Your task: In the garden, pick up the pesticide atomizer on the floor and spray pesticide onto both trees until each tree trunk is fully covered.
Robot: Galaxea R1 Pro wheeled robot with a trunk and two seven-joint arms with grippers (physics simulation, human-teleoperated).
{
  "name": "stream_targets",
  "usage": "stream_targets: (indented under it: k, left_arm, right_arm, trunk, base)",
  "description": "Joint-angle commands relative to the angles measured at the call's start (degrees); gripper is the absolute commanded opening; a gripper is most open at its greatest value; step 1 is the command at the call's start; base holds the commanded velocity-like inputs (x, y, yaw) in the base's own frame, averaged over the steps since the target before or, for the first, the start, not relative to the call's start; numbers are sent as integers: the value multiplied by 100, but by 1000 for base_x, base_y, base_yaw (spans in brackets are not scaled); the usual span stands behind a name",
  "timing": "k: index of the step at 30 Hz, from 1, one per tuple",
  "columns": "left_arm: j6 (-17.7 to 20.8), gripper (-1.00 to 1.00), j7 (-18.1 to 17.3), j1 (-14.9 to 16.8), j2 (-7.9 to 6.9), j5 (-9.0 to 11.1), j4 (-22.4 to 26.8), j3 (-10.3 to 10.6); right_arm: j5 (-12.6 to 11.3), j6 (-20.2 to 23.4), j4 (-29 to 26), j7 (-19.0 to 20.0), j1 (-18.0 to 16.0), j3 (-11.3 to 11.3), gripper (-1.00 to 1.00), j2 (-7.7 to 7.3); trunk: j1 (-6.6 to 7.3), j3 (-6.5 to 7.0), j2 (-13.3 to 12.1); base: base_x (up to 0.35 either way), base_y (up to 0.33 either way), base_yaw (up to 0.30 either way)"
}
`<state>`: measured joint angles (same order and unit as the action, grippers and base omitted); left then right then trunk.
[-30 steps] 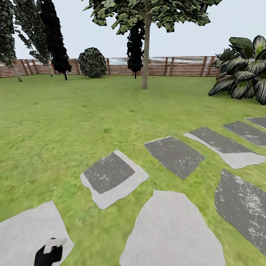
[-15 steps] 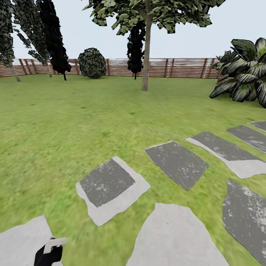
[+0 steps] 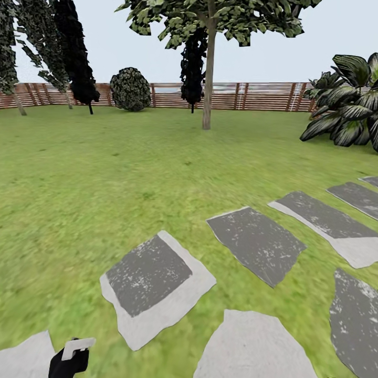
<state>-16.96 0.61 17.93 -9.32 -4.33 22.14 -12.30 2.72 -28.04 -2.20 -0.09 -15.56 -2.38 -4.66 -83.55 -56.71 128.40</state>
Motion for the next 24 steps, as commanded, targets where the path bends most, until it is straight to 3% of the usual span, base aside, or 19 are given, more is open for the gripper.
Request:
stream_targets:
  k: [1,24]
  left_arm:
    - [0,-100,0,0,0,0,0,-1]
    - [0,-100,-9,0,3,3,0,-1]
  right_arm:
    - [0,0,0,0,0,1,100,0]
    - [-6,0,-5,-5,0,1,100,0]
  trunk:
    - [0,0,0]
    - [0,0,0]
  base:
    - [338,0,0]
    - [339,0,0]
